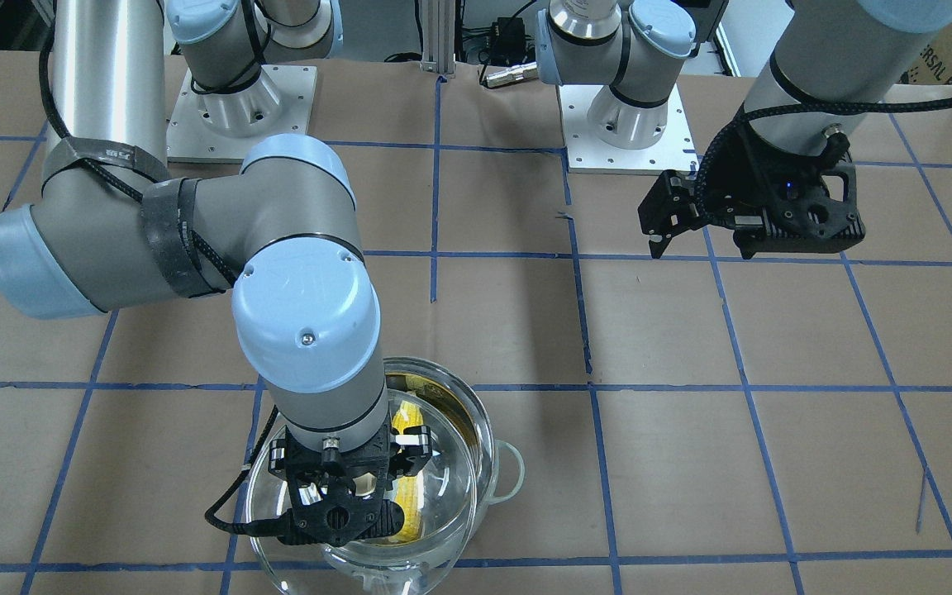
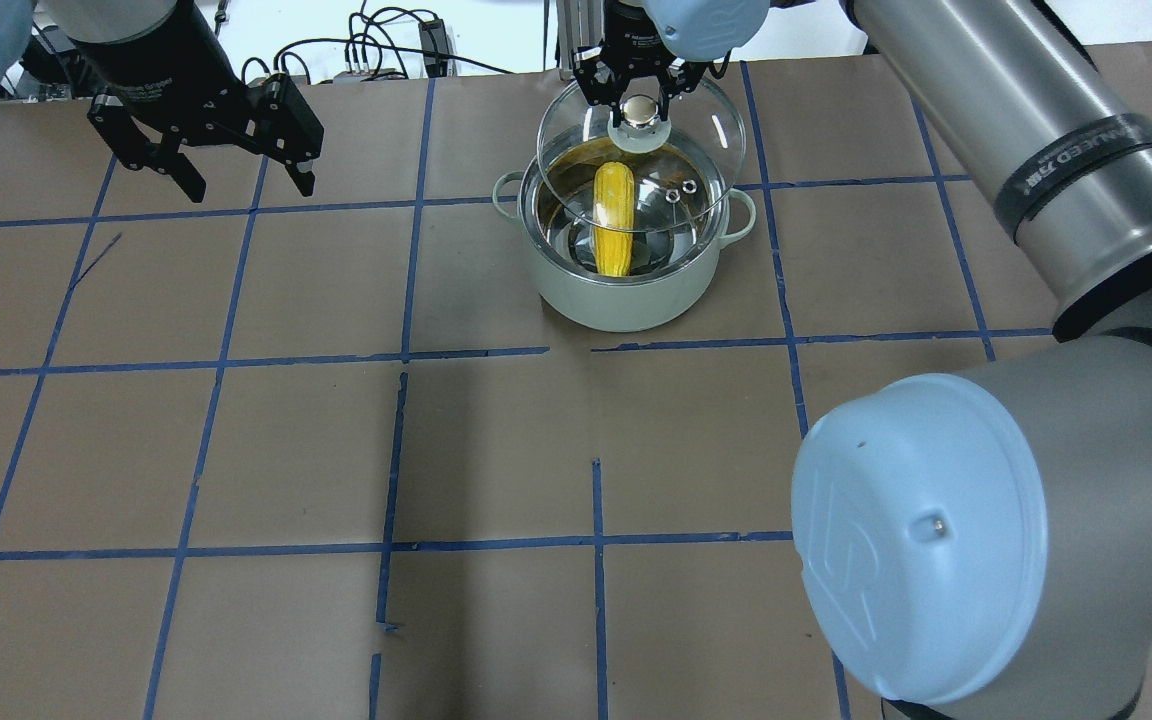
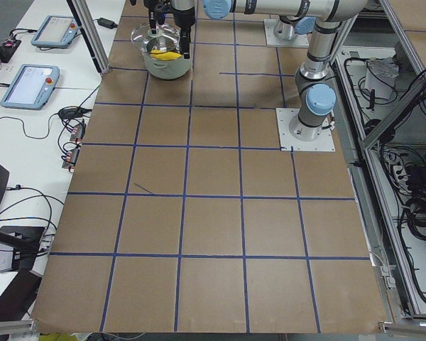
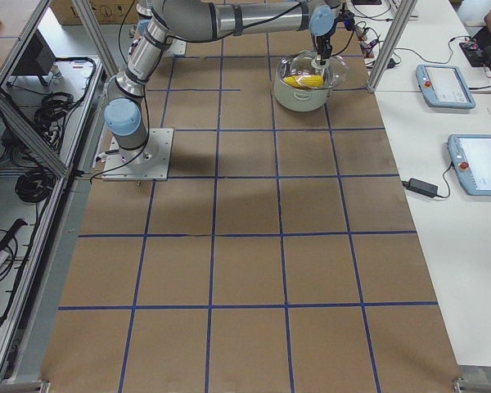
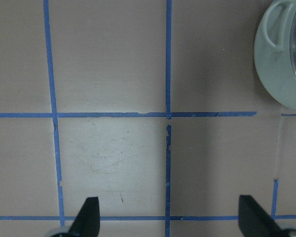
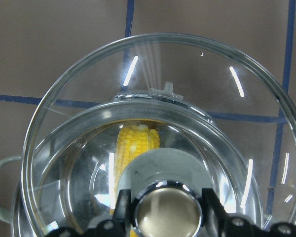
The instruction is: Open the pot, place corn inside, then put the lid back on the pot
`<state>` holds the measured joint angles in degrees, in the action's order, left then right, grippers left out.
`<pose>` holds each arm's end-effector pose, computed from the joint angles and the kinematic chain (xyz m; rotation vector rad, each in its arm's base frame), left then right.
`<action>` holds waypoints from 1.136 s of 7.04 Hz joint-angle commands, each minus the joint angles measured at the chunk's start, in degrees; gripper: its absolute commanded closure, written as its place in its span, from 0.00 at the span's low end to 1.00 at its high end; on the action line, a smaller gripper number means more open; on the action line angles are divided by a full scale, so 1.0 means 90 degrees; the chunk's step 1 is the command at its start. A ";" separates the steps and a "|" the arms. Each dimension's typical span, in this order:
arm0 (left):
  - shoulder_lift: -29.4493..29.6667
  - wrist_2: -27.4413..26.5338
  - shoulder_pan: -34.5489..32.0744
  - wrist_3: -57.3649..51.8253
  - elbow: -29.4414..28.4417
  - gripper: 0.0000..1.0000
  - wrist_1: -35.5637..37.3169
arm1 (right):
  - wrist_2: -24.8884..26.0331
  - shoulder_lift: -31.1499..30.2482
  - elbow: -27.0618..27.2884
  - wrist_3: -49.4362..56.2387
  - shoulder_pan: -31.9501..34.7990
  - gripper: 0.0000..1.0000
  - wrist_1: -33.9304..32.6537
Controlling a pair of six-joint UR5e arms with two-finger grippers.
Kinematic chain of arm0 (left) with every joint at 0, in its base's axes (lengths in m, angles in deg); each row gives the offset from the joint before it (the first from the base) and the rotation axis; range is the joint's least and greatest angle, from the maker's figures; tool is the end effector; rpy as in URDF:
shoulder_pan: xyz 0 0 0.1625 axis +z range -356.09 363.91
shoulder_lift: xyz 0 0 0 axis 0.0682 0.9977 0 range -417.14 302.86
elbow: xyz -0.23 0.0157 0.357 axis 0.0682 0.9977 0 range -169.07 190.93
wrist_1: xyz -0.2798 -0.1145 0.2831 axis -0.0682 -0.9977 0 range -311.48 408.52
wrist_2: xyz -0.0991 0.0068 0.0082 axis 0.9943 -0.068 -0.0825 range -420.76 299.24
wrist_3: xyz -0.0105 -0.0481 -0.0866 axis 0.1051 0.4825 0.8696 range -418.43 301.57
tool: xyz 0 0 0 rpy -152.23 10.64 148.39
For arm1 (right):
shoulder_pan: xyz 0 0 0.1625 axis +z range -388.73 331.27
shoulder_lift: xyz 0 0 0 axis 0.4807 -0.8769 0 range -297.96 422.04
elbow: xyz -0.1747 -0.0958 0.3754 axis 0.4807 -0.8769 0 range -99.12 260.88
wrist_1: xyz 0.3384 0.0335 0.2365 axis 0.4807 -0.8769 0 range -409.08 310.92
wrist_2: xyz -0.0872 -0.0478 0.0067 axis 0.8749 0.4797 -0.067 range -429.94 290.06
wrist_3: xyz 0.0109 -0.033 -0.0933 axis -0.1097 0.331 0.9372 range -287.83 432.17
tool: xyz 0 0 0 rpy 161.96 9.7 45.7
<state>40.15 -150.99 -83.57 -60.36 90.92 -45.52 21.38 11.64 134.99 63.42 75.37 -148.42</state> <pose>-0.1089 -0.5484 0.5007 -0.0161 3.1382 0.0366 0.3150 -0.7161 0.3753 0.1446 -3.1311 0.1583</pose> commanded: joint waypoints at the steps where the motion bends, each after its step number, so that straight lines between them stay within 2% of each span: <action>1: 0.0038 -0.0004 0.0013 -0.0009 0.0008 0.00 0.0009 | -0.0010 0.0024 0.0004 -0.0034 0.0005 0.75 -0.0007; 3: 0.0078 -0.0004 0.0013 -0.0009 0.0008 0.00 0.0019 | -0.0175 0.0024 0.0013 -0.0112 0.0015 0.75 0.0022; 8: 0.0009 0.0016 0.0013 0.0020 0.0018 0.00 0.0009 | -0.0186 0.0083 0.0091 -0.0200 0.0015 0.75 0.0091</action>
<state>40.32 -150.87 -83.48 -60.13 91.06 -45.44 19.70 12.33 135.37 61.87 75.50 -147.68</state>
